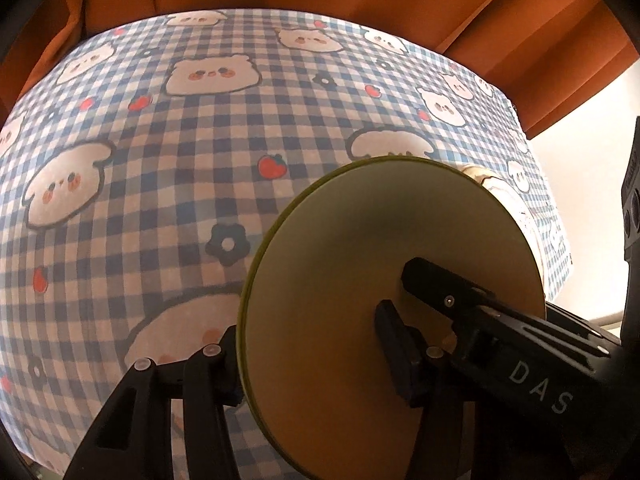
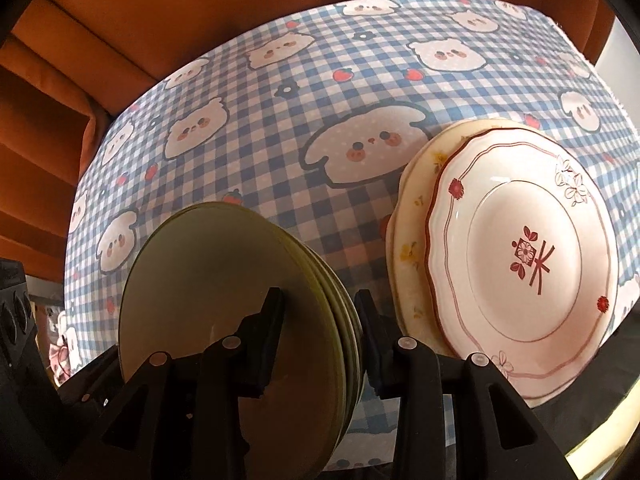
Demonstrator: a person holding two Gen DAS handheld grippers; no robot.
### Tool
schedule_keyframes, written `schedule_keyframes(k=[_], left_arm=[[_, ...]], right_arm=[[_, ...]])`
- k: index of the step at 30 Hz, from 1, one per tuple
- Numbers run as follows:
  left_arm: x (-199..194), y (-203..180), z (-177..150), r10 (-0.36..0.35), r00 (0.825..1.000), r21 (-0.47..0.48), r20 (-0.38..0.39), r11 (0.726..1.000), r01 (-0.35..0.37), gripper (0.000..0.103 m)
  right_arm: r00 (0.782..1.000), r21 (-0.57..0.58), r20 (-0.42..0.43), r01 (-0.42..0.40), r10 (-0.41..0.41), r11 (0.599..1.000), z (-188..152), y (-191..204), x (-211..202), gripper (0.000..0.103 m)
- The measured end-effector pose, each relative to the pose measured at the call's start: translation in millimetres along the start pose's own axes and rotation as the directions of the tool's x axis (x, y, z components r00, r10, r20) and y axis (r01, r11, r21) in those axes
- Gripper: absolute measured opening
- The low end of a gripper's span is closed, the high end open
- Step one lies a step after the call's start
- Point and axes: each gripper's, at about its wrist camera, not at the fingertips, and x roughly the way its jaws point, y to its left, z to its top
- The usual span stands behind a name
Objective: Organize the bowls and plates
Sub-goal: 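Lift the nested bowls with both tools and carry them over the plate stack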
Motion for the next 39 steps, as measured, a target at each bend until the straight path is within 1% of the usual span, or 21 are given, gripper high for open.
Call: schedule_keyframes(k=[9, 12, 18, 22, 26, 30, 34, 39], left_arm=[[-12.5, 2.9, -13.2, 0.014, 1.000, -0.007, -0.028, 1.000, -0.014, 0.053], [-23.0, 1.4, -16.2, 0.014, 1.000, -0.020, -0.011, 1.000, -0.014, 0.053], [-38.3, -6.3, -17.2, 0.028, 0.999, -0.042, 0.024, 0.999, -0.027, 0.053], [-46.8, -15.4, -17.2, 0.054, 0.997, -0.058, 0.046, 0.997, -0.051, 0.053], [-47.9, -27.4, -15.0, 0.078, 0.994, -0.089, 0.073, 0.993, -0.072, 0.053], [-47.3, -43.0, -13.0, 0.099, 0.991, -0.115, 0.087, 0.989, -0.089, 0.053], [-45.6, -61.2, -9.0, 0.113, 0.988, -0.141, 0.105, 0.985, -0.098, 0.053], [-40.1, -84.5, -5.0, 0.128, 0.985, -0.155, 0.118, 0.982, -0.109, 0.053]], right_arm=[[1.000, 0.037, -0.021, 0.006, -0.005, 0.999, -17.9, 7.1, -5.9, 0.040], [1.000, 0.038, -0.022, 0.006, -0.005, 0.999, -19.6, 9.3, -11.6, 0.040], [1.000, -0.001, 0.008, -0.004, 0.004, 1.000, -18.5, 14.4, -29.1, 0.040], [1.000, -0.026, 0.009, -0.026, 0.026, 0.999, -14.2, 12.6, -37.0, 0.040], [0.998, -0.066, 0.026, -0.055, 0.056, 0.996, -7.7, 6.9, -44.1, 0.039], [0.996, -0.090, 0.029, -0.080, 0.082, 0.993, -0.5, -6.7, -51.2, 0.040], [0.995, -0.125, 0.034, -0.086, 0.091, 0.988, 9.1, -19.7, -59.0, 0.040], [0.994, -0.140, 0.041, -0.098, 0.105, 0.985, 18.6, -41.7, -65.0, 0.040]])
